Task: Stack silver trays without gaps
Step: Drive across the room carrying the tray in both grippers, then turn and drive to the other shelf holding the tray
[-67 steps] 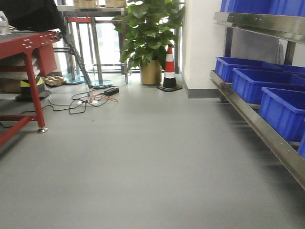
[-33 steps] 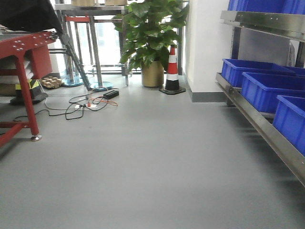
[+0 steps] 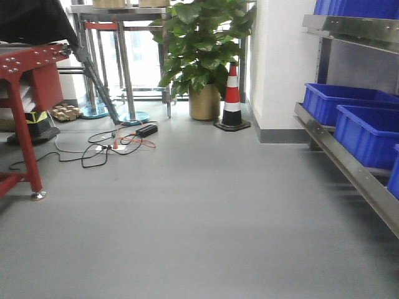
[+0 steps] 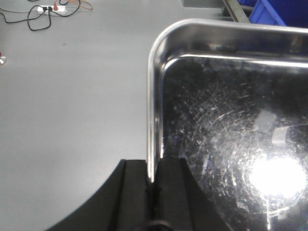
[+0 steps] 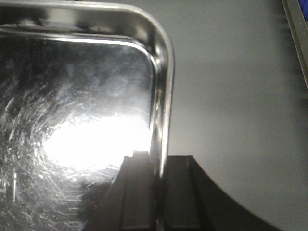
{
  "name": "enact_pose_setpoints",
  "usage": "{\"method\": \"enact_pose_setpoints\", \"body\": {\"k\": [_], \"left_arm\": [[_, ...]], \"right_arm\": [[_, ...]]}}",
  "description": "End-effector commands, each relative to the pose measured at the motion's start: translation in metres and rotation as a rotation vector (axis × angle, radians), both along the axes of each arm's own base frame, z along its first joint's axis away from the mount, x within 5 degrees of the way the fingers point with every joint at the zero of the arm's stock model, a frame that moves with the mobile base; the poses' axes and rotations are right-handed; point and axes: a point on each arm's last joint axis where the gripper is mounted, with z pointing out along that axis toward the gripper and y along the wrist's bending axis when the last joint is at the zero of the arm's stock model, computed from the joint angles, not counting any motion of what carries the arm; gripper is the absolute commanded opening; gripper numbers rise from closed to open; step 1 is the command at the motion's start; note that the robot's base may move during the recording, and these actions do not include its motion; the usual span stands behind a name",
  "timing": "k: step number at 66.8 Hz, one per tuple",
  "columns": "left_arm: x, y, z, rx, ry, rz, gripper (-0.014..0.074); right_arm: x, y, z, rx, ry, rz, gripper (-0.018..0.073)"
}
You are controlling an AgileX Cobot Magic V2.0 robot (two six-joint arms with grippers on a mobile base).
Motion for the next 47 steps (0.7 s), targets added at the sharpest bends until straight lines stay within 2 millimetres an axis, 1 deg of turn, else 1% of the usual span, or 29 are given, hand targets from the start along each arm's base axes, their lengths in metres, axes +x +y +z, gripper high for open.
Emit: {"method": "enact_pose_setpoints", "body": {"k": [1, 47], "left_arm": [[-0.0006, -0.0027, 0.0044, -0.017, -0.035, -0.034, -0.0016], [-0.0006, -0.0027, 0.0044, -0.017, -0.035, -0.034, -0.0016]], "right_arm": [[0.0009, 0.0046, 0.0062, 0.034, -0.056, 0.051, -0.0006], [0.001, 0.0057, 0.0068, 0.043, -0.062, 0.061, -0.0006]]}}
